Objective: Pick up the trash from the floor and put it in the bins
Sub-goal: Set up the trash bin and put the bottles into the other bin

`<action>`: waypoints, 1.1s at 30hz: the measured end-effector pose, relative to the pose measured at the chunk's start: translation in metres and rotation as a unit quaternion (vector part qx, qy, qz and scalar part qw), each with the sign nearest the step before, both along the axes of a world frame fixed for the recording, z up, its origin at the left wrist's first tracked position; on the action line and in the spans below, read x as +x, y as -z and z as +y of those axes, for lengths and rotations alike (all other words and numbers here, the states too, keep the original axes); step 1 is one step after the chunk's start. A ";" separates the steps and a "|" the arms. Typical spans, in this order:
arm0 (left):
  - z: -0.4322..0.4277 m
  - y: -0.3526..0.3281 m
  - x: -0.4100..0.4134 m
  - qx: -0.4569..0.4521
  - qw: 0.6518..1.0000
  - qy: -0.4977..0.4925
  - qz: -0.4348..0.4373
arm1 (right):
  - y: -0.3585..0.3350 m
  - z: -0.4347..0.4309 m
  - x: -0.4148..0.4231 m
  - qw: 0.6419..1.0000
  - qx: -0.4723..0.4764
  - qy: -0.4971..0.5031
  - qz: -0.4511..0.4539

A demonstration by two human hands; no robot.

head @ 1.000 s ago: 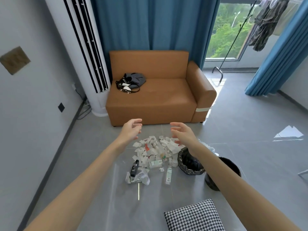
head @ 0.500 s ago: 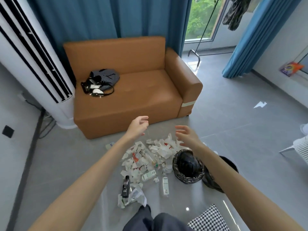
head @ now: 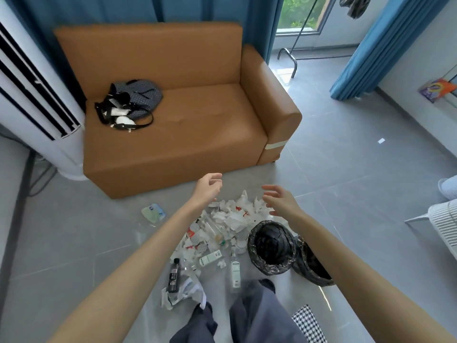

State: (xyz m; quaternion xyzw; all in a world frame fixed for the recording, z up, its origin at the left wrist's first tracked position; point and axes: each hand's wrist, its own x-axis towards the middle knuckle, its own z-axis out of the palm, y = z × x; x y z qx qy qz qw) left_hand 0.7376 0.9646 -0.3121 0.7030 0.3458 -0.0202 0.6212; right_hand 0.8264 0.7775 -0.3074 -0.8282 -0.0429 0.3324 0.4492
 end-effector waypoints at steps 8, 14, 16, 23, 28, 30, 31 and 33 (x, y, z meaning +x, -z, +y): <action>-0.013 0.058 0.038 -0.020 0.995 -0.089 0.032 | 0.053 0.003 0.069 0.992 -0.044 -0.114 0.028; -0.052 0.125 0.058 -0.029 0.983 -0.168 0.066 | 0.120 -0.005 0.120 0.973 -0.077 -0.214 0.027; -0.061 0.152 0.065 -0.033 0.980 -0.180 0.072 | 0.148 -0.008 0.128 0.965 -0.078 -0.251 0.014; -0.076 0.313 0.087 -0.040 0.979 -0.187 0.074 | 0.309 -0.015 0.152 0.931 -0.096 -0.339 -0.098; -0.085 0.445 0.097 -0.009 0.987 -0.141 0.075 | 0.443 -0.026 0.160 0.907 -0.113 -0.367 -0.172; -0.090 0.489 0.102 0.001 0.991 -0.113 0.070 | 0.488 -0.030 0.163 0.903 -0.111 -0.365 -0.197; -0.092 0.513 0.107 0.010 0.993 -0.100 0.065 | 0.514 -0.031 0.165 0.901 -0.110 -0.363 -0.212; -0.093 0.554 0.114 0.023 0.995 -0.078 0.055 | 0.553 -0.031 0.167 0.895 -0.107 -0.364 -0.233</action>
